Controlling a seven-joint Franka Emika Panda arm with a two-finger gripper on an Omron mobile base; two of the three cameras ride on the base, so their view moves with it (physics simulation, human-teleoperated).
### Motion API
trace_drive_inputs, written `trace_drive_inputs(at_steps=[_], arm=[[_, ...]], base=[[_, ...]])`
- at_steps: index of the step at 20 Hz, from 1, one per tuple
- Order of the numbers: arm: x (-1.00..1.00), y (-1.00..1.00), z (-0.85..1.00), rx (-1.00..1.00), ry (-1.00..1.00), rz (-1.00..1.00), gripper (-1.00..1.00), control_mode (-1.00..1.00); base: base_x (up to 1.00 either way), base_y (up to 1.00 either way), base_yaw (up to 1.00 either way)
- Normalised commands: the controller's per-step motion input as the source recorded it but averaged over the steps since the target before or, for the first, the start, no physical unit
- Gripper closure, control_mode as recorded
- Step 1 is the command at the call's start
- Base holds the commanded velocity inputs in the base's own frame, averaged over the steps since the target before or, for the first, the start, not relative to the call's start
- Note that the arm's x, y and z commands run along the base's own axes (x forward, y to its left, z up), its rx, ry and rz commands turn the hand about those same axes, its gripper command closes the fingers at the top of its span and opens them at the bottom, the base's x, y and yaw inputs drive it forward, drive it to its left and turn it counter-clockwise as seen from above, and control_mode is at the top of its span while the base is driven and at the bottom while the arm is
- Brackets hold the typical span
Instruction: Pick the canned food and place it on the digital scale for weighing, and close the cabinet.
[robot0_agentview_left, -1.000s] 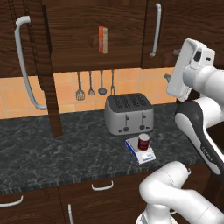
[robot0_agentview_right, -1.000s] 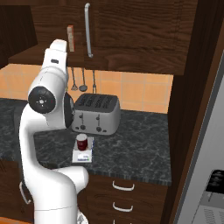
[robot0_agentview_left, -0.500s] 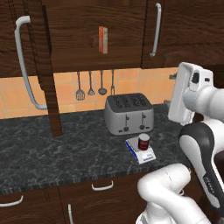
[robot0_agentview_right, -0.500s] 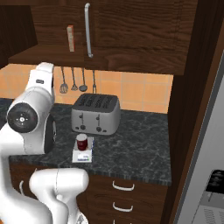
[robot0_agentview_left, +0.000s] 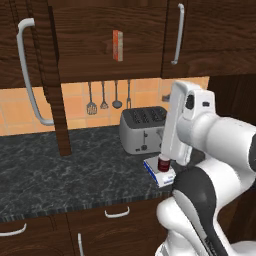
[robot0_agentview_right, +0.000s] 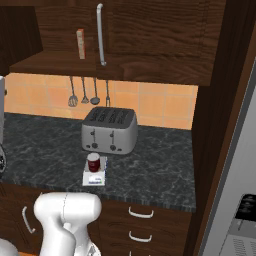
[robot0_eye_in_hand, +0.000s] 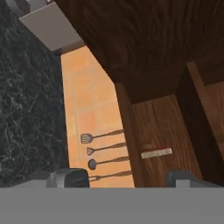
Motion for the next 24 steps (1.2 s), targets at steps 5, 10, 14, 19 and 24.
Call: trace_drive_inputs(at_steps=[5,10,14,19,24], arm=[[-0.98,1.0,-0.65,0.22,-0.35,0.05,-1.0,-1.0],[-0.74,1.0,-0.79,0.25,-0.43,0.0,-1.0,-1.0],[-0.29,1.0,-0.52,0.21,-0.49,0.0,-1.0,-1.0],[0.11,1.0,-0.11,0.03,-0.42,-0.03,-1.0,-1.0],[0.54,1.0,0.04,-0.01,-0.17,-0.18,-1.0,-1.0]], base=[[0.0,0.0,0.0],[0.0,0.0,0.0],[0.0,0.0,0.0],[0.0,0.0,0.0],[0.0,0.0,0.0]])
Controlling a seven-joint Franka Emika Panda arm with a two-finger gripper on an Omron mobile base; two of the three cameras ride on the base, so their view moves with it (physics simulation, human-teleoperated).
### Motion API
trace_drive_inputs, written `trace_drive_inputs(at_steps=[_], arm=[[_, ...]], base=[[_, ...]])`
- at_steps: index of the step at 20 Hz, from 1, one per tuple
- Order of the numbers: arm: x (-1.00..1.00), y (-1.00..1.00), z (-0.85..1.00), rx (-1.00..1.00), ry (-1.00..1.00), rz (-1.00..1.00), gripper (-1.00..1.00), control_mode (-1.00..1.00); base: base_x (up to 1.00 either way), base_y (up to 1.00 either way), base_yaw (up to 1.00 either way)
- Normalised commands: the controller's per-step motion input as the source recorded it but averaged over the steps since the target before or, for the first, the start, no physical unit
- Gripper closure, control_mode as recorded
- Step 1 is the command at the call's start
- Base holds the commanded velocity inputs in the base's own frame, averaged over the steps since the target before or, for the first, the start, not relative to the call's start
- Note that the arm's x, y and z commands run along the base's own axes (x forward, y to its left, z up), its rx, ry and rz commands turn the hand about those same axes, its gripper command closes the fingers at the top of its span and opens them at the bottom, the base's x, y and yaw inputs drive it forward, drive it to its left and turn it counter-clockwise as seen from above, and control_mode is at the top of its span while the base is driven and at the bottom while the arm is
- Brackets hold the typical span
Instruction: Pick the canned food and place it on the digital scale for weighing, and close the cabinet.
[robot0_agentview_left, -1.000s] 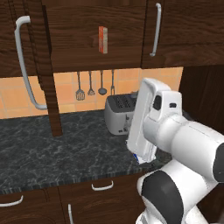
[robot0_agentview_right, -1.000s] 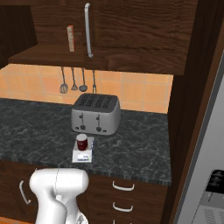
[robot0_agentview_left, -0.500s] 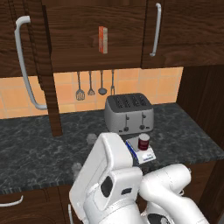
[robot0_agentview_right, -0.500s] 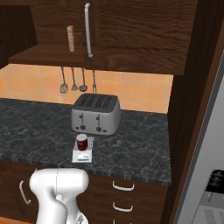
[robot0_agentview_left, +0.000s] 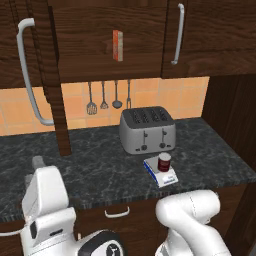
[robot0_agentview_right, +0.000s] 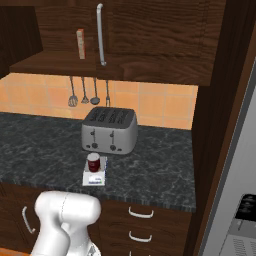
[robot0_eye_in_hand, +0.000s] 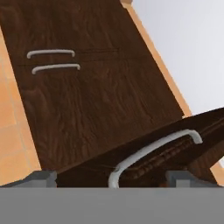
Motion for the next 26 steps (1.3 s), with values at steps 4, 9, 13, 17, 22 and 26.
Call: trace_drive_inputs(at_steps=[4,9,13,17,22,26], arm=[[0.66,0.83,0.0,0.06,-0.24,-0.21,-1.0,-1.0],[0.61,0.44,0.0,0.25,-0.2,-0.26,-1.0,-1.0],[0.72,0.01,-0.04,0.47,-0.14,-0.24,-1.0,-1.0],[0.7,-0.14,0.0,0.41,-0.15,-0.19,-1.0,-1.0],[0.53,-0.29,0.03,0.24,0.0,-0.15,-1.0,-1.0],[0.44,-0.85,0.06,0.32,0.0,-0.1,-1.0,-1.0]], base=[[0.0,0.0,0.0],[0.0,0.0,0.0],[0.0,0.0,0.0],[0.0,0.0,0.0],[0.0,0.0,0.0],[0.0,0.0,0.0]])
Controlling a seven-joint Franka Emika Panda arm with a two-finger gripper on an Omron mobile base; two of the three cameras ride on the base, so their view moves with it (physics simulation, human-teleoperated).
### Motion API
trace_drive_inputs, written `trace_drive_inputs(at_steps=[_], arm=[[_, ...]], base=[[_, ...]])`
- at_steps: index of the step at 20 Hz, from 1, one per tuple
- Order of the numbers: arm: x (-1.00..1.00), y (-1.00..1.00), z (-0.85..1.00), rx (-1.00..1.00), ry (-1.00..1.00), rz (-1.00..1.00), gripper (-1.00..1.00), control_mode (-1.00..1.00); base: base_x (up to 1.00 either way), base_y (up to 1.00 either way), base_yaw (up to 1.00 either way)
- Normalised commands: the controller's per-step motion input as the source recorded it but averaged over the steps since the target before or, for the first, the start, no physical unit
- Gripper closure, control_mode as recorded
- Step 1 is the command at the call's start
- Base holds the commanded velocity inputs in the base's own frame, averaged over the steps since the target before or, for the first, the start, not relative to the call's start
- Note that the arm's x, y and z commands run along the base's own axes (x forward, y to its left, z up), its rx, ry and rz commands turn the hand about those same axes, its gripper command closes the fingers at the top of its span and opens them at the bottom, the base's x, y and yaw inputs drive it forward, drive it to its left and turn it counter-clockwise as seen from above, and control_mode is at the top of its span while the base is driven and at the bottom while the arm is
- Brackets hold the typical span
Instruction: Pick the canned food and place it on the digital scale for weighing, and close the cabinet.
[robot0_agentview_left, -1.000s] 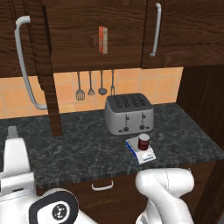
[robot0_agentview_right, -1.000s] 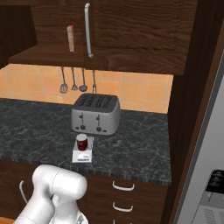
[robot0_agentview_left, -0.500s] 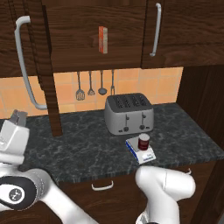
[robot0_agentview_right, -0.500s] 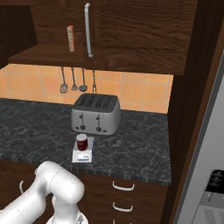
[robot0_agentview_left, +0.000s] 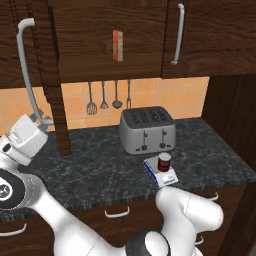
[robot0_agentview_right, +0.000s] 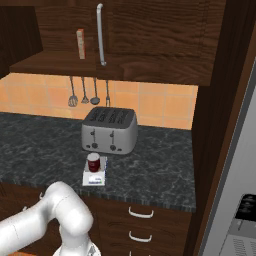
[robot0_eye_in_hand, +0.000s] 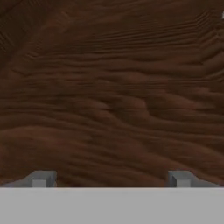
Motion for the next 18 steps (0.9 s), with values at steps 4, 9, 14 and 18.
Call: trace_drive_inputs(at_steps=[4,9,14,18], arm=[[0.35,-1.0,0.17,0.38,0.0,-0.06,-1.0,-1.0],[0.28,-1.0,0.33,0.34,0.0,-0.06,-1.0,-1.0],[0.77,-0.98,0.14,0.34,0.0,0.0,-1.0,-1.0],[1.0,-0.88,-0.17,0.31,0.0,0.25,-1.0,-1.0]], base=[[0.0,0.0,0.0],[0.0,0.0,0.0],[0.0,0.0,0.0],[0.0,0.0,0.0]])
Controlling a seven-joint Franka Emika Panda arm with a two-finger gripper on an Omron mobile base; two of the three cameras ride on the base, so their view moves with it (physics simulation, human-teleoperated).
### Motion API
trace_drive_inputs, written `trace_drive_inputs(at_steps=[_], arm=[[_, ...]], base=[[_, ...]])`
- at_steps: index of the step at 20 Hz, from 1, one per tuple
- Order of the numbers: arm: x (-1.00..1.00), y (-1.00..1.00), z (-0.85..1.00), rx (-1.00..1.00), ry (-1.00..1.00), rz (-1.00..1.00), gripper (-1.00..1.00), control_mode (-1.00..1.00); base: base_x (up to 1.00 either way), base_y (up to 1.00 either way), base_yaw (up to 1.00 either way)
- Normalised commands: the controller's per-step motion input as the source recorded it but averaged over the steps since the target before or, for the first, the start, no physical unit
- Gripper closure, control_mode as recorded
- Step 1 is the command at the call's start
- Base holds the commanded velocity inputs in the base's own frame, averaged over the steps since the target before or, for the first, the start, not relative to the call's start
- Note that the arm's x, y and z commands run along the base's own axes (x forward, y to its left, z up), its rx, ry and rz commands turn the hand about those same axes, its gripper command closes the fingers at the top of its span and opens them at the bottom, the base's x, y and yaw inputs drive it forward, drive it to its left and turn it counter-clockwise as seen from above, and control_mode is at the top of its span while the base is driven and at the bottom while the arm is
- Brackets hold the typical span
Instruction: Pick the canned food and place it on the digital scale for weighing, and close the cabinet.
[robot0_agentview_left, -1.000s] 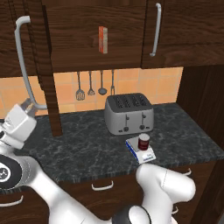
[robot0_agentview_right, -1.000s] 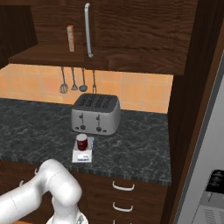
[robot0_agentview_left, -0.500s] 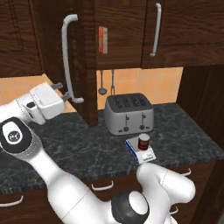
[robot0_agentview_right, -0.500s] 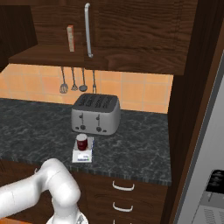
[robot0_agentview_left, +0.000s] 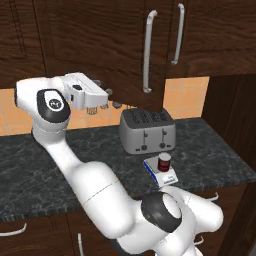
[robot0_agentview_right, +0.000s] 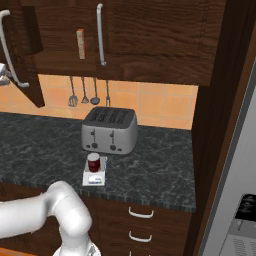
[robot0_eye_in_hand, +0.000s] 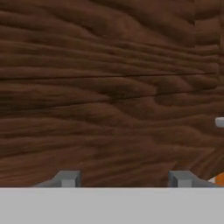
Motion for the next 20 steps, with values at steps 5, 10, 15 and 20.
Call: trace_drive_inputs(at_steps=[5,10,15,20], arm=[[1.0,-0.59,-0.19,0.26,0.01,0.33,-1.0,-1.0],[1.0,-0.19,-0.76,0.15,0.0,0.41,-1.0,-1.0],[1.0,0.05,-0.98,0.01,0.0,0.34,-1.0,-1.0],[1.0,0.0,-0.23,0.11,0.0,0.24,-1.0,-1.0]], base=[[0.0,0.0,0.0],[0.0,0.0,0.0],[0.0,0.0,0.0],[0.0,0.0,0.0]])
